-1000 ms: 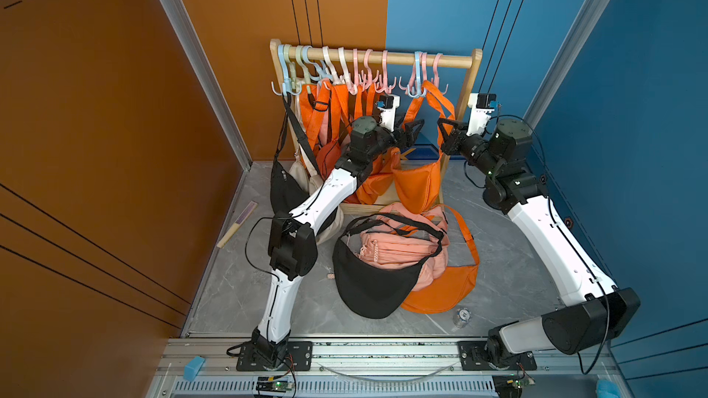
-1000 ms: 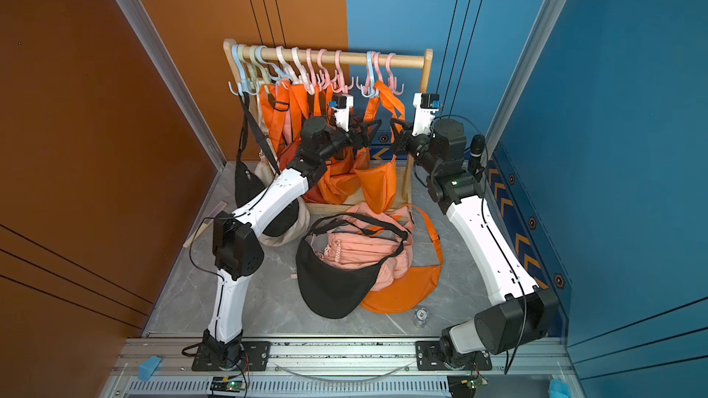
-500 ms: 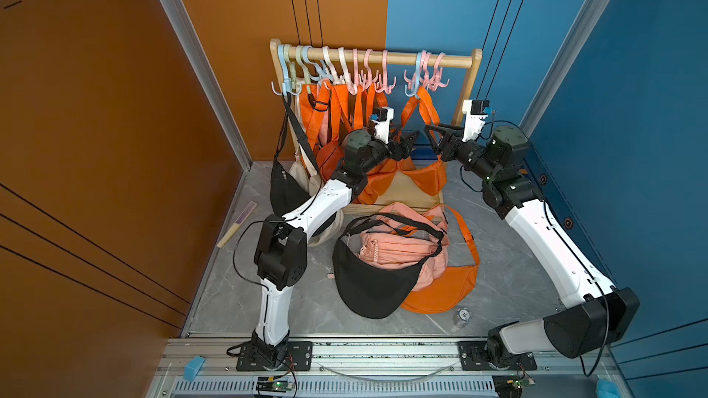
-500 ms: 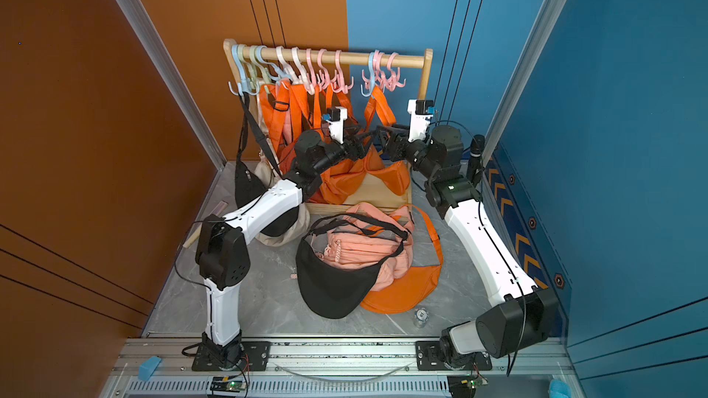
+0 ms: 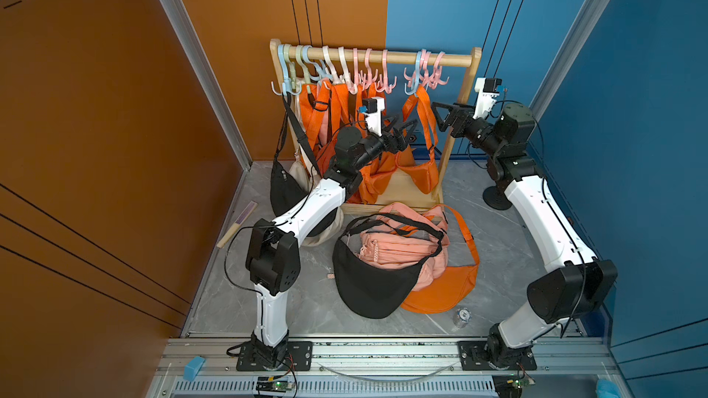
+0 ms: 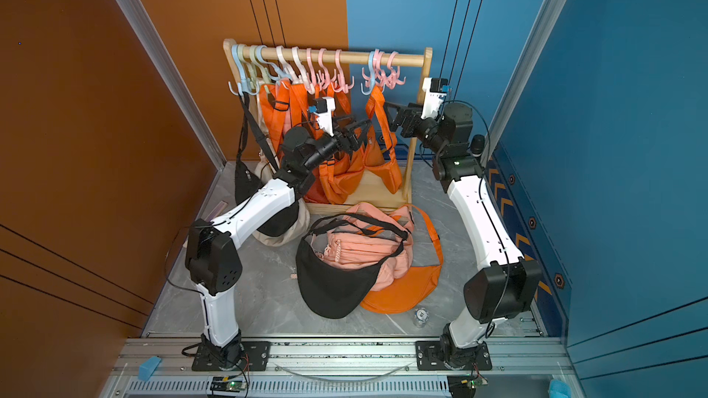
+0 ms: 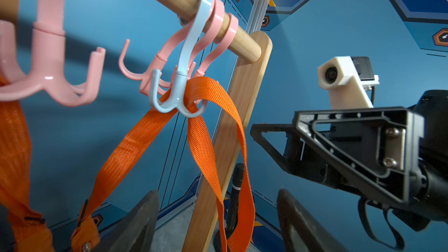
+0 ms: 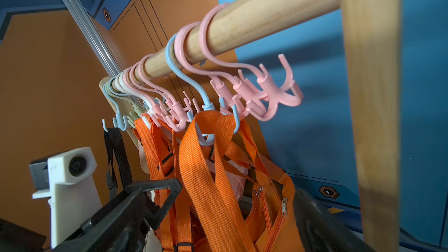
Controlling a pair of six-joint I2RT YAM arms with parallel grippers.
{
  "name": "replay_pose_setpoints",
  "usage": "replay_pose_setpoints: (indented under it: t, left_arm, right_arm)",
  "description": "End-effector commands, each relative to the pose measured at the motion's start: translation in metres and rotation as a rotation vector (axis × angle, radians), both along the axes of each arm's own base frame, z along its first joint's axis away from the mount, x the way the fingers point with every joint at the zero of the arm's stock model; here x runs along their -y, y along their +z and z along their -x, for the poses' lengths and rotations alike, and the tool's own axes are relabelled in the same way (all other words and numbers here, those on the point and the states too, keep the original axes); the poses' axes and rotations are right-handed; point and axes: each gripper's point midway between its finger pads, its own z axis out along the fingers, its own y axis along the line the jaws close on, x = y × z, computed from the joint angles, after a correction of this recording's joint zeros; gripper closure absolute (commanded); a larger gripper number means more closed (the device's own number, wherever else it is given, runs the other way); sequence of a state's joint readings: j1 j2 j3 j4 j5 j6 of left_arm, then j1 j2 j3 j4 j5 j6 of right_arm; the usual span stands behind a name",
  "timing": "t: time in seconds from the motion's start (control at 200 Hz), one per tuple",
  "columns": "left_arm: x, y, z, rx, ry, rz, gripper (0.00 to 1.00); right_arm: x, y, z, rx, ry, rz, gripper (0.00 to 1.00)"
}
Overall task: Take the bag off the hook
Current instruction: Pick up the bag from the hook.
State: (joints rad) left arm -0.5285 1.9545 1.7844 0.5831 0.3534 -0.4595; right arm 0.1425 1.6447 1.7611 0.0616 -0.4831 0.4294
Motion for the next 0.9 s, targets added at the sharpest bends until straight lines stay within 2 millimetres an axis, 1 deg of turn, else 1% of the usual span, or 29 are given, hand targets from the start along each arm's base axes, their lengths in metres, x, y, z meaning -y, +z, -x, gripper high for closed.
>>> replay_pose_setpoints:
  t: [0.0, 0.1, 0.11, 0.15, 0.165, 0.185, 0.225, 0.36, 0.42, 0.496, 0.526, 0.596, 0.641, 0.656, 0.761, 0.856, 0.891]
  left_arm:
    - [0.007, 0.004, 0.008, 0.000, -0.050, 0.020, 0.21]
    - [0.027, 0.003, 0.009, -0.009, -0.093, 0.036, 0.15]
    - [0.029, 0.002, 0.009, -0.012, -0.094, 0.037, 0.11]
    - [0.035, -0.001, 0.006, -0.020, -0.094, 0.043, 0.07]
    - [0.037, -0.003, 0.004, -0.026, -0.090, 0.044, 0.02]
    - [0.039, -0.006, 0.001, -0.034, -0.084, 0.046, 0.00]
    - [0.042, -0.013, -0.006, -0.050, -0.069, 0.048, 0.02]
    - [0.048, -0.031, -0.026, -0.090, -0.033, 0.052, 0.02]
    - [0.055, -0.038, -0.033, -0.113, -0.032, 0.047, 0.02]
    - [0.063, -0.043, -0.039, -0.125, -0.033, 0.043, 0.00]
    - [0.065, -0.046, -0.042, -0.134, -0.024, 0.037, 0.01]
    - [0.067, -0.050, -0.047, -0.149, -0.001, 0.024, 0.07]
    - [0.066, -0.052, -0.050, -0.154, 0.011, 0.018, 0.12]
    - [0.066, -0.053, -0.050, -0.156, 0.015, 0.018, 0.18]
    - [0.057, -0.049, -0.051, -0.151, 0.045, 0.016, 0.45]
    - [0.048, -0.039, -0.048, -0.132, 0.058, 0.011, 0.60]
    - [0.044, -0.034, -0.046, -0.123, 0.060, 0.011, 0.64]
  right_arm:
    - [-0.001, 0.000, -0.003, -0.035, 0.057, -0.051, 0.03]
    - [0.011, -0.007, -0.001, -0.045, 0.031, -0.065, 0.03]
    - [0.012, -0.007, 0.000, -0.044, 0.027, -0.066, 0.03]
    - [0.018, -0.010, 0.003, -0.050, 0.015, -0.069, 0.03]
    - [0.020, -0.011, 0.004, -0.052, 0.011, -0.069, 0.03]
    - [0.022, -0.012, 0.006, -0.055, 0.006, -0.070, 0.03]
    - [0.027, -0.012, 0.011, -0.055, -0.004, -0.071, 0.03]
    - [0.042, -0.020, 0.031, -0.059, -0.054, -0.060, 0.02]
    - [0.046, -0.023, 0.039, -0.060, -0.075, -0.055, 0.02]
    - [0.050, -0.024, 0.046, -0.057, -0.092, -0.055, 0.02]
    - [0.051, -0.025, 0.049, -0.056, -0.095, -0.053, 0.02]
    - [0.052, -0.023, 0.054, -0.051, -0.098, -0.049, 0.02]
    - [0.051, -0.023, 0.056, -0.047, -0.097, -0.046, 0.02]
    - [0.051, -0.022, 0.057, -0.045, -0.097, -0.045, 0.02]
    - [0.049, -0.026, 0.056, -0.050, -0.094, -0.036, 0.02]
    - [0.045, -0.033, 0.050, -0.068, -0.084, -0.031, 0.02]
    - [0.043, -0.035, 0.048, -0.074, -0.079, -0.032, 0.02]
